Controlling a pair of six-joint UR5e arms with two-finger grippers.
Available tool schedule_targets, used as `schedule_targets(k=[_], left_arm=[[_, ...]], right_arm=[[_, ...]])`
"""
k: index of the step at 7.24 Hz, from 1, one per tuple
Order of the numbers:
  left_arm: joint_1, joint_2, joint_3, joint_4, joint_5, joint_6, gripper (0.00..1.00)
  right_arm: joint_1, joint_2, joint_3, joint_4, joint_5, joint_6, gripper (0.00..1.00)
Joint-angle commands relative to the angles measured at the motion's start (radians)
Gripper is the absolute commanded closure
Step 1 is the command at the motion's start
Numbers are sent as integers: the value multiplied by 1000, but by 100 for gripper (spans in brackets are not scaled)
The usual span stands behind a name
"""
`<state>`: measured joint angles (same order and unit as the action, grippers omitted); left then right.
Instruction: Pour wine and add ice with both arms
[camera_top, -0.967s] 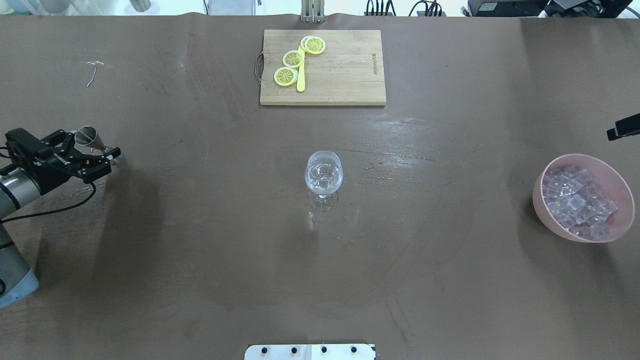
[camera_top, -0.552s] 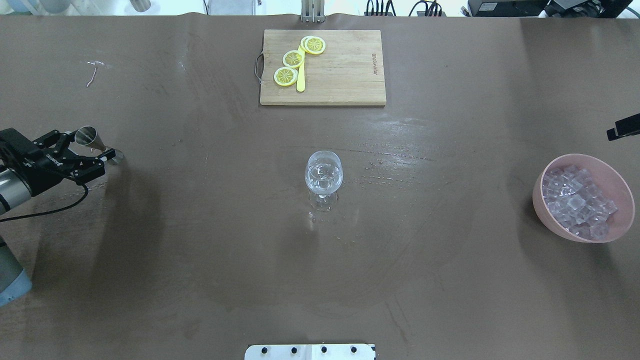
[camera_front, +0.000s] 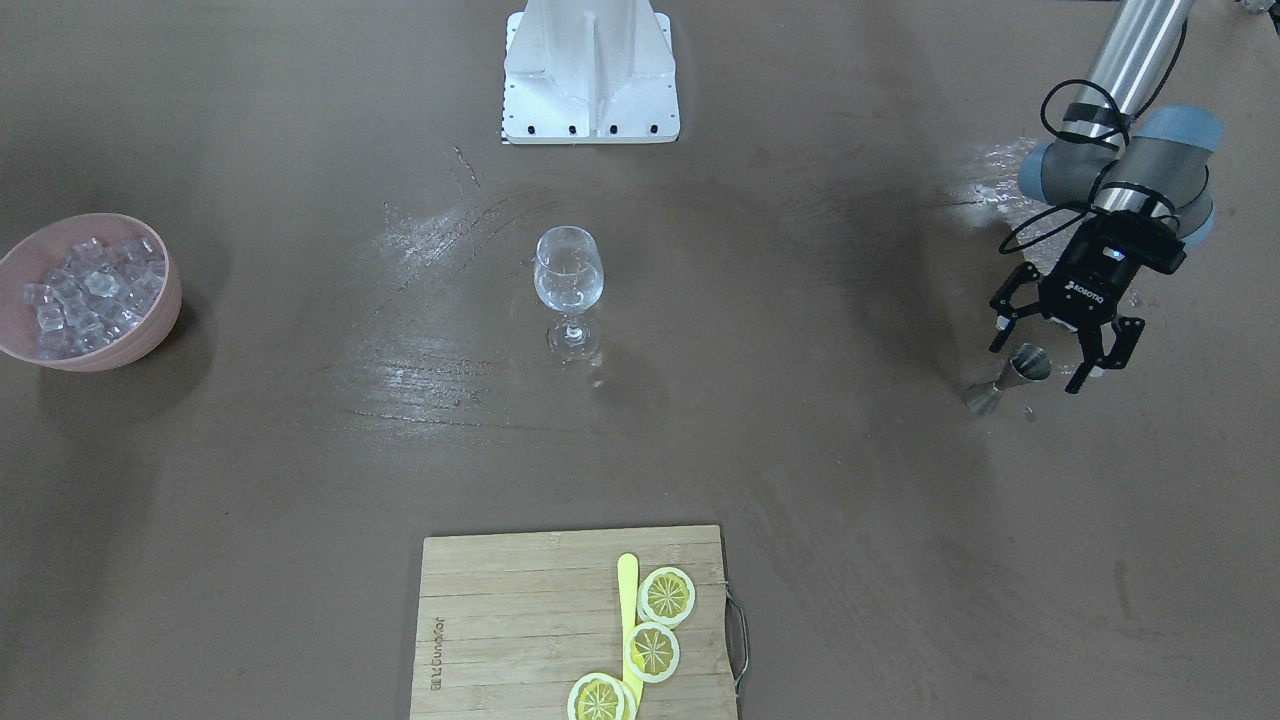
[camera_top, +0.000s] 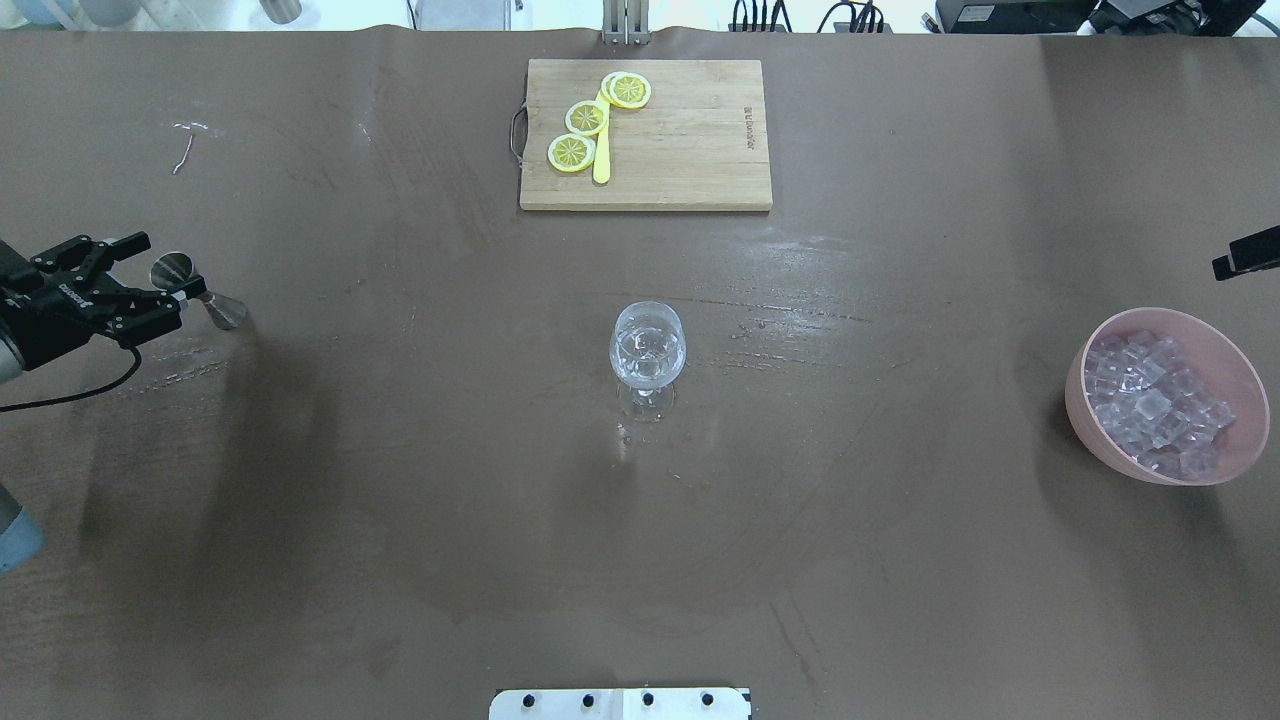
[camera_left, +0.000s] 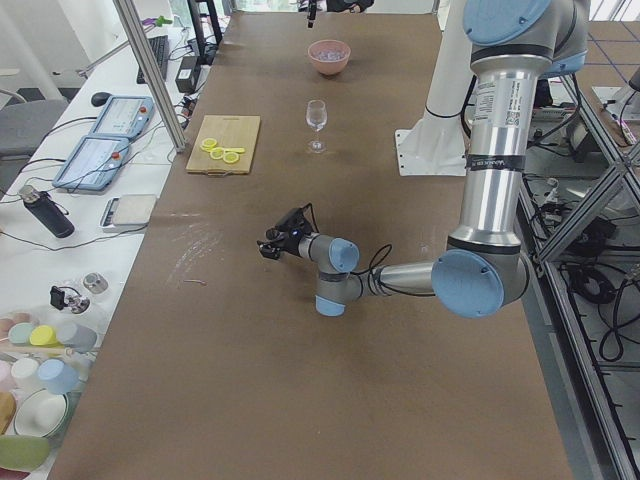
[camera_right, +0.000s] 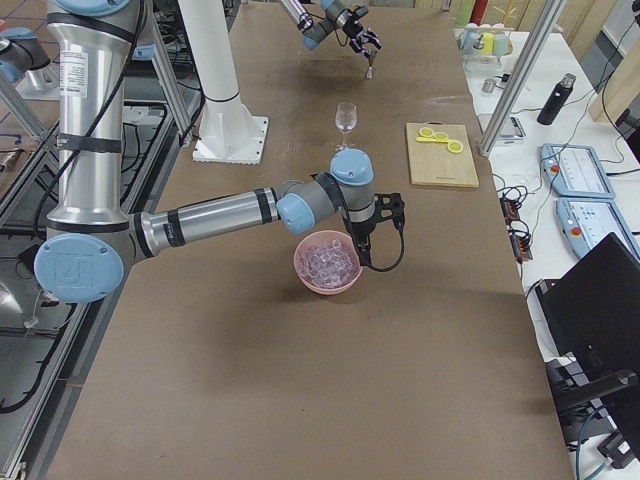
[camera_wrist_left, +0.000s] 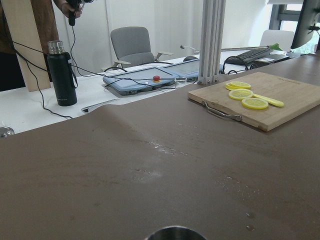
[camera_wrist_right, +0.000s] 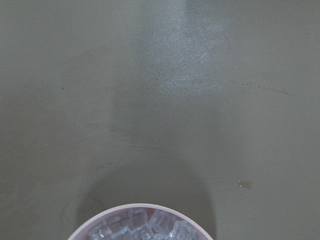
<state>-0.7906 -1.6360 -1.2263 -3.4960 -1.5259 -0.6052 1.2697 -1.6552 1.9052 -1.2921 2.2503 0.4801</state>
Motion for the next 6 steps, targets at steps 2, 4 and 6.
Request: schedule_targets(k=[2,4,6], left_arm=[[-51,-8,-112,125,-72,-112,2],[-237,-12,-157,326,-367,-151,2],[-466,-31,-179,527,-673,-127,2]], right_arm=[[-1,0,0,-1,0,0,0],[-3,0,0,-1,0,2,0],[-4,0,-1,-1,0,2,0]])
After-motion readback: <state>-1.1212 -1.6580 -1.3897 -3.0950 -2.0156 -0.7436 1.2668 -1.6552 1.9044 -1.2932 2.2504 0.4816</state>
